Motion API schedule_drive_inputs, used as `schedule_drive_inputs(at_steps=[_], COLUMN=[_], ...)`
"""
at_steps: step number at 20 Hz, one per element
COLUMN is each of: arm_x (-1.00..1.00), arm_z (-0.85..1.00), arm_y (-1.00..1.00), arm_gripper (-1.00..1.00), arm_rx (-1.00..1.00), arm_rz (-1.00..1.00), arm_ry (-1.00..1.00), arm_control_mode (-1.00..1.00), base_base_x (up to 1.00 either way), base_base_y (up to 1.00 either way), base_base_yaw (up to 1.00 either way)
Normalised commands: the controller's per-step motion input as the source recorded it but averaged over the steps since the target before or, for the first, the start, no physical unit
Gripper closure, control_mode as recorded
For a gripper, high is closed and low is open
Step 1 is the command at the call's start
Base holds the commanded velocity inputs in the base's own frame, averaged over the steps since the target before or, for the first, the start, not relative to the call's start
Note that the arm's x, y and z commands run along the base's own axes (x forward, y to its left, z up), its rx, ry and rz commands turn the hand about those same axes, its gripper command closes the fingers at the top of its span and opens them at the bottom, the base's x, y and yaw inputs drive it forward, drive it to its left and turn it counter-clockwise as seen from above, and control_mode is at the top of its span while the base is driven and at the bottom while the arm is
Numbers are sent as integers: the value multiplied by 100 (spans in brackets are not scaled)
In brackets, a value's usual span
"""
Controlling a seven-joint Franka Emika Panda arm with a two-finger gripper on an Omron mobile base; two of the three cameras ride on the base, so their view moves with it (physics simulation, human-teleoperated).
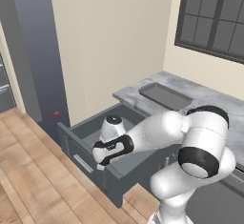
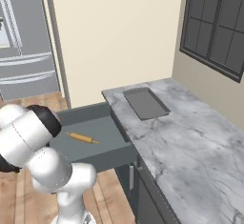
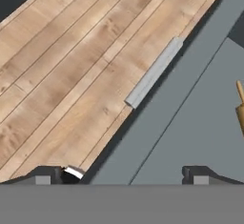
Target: Pick the rolling pin from the drawer and place it on the counter.
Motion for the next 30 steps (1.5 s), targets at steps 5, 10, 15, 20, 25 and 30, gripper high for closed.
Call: schedule_drive_inputs(at_steps=[5, 10, 15, 20, 25, 30], arm_x=[0, 12, 57, 84, 58, 1], arm_z=[100, 100, 72, -1, -29, -78], arm_y=[-69, -78, -39, 0, 0, -1], arm_gripper=[-100, -100, -100, -100, -100, -100], arm_rx=[14, 12, -4, -27, -18, -6], arm_rz=[8, 5, 5, 3, 2, 1], arm_ry=[-7, 1, 11, 24, 6, -1], arm_control_mode=[-100, -100, -100, -100, -100, -100], base_base_x=[0, 0, 0, 0, 0, 0], base_base_y=[0, 0, 0, 0, 0, 0], base_base_yaw=[0, 0, 0, 0, 0, 0])
